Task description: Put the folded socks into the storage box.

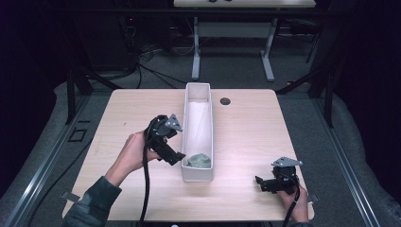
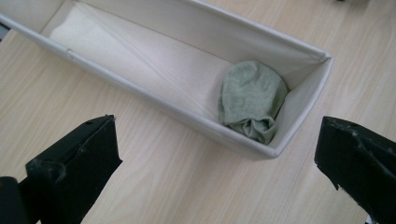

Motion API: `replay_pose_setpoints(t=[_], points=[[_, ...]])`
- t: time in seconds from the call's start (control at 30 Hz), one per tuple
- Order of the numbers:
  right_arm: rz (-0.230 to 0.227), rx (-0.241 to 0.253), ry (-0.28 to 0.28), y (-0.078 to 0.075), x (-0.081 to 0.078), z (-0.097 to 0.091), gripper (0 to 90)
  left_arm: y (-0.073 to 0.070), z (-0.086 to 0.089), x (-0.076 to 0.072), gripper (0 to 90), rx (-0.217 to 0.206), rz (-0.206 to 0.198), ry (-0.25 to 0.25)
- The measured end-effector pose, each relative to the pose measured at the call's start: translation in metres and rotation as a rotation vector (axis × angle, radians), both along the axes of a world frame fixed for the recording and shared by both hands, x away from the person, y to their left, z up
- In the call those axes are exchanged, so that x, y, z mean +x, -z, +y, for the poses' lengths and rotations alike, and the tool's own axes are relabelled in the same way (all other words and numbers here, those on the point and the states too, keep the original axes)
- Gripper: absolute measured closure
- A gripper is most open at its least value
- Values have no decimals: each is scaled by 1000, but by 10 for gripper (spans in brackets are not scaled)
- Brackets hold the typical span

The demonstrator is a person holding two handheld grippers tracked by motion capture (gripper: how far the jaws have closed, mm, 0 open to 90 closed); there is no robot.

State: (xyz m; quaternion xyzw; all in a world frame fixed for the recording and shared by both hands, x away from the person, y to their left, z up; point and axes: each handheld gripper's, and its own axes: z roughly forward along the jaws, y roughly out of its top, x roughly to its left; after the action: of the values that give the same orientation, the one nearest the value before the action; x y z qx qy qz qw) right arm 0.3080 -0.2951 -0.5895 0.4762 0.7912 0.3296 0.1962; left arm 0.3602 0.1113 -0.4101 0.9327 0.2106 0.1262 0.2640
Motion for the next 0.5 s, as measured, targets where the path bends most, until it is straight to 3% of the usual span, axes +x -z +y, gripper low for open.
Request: replay_pose_setpoints(t=[0.33, 0.5], points=[[0, 0, 1, 0, 0, 0, 0, 11, 29, -16, 0, -46, -41, -88], [0, 0, 2, 0, 0, 0, 0, 27, 48, -28, 0, -62, -55, -143]])
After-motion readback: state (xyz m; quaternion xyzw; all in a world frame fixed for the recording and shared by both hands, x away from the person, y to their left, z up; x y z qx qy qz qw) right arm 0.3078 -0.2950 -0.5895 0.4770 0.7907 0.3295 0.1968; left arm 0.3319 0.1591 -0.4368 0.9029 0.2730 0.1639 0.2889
